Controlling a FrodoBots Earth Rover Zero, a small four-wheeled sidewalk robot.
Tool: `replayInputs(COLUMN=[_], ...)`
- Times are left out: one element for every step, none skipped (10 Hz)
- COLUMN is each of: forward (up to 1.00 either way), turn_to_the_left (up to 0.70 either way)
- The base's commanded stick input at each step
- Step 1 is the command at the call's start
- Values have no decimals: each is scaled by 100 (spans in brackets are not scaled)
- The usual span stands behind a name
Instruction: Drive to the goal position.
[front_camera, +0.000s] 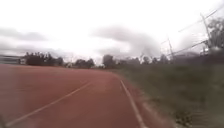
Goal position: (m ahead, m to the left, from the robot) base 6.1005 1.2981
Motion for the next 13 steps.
replayInputs(forward=[70, 70, 70, 70, 70, 70, 70, 70, 70, 70, 70, 70, 70], turn_to_the_left=[0, 0, 0, 0, 0, 0, 0, 0, 0, 0, 0, 0, 0])
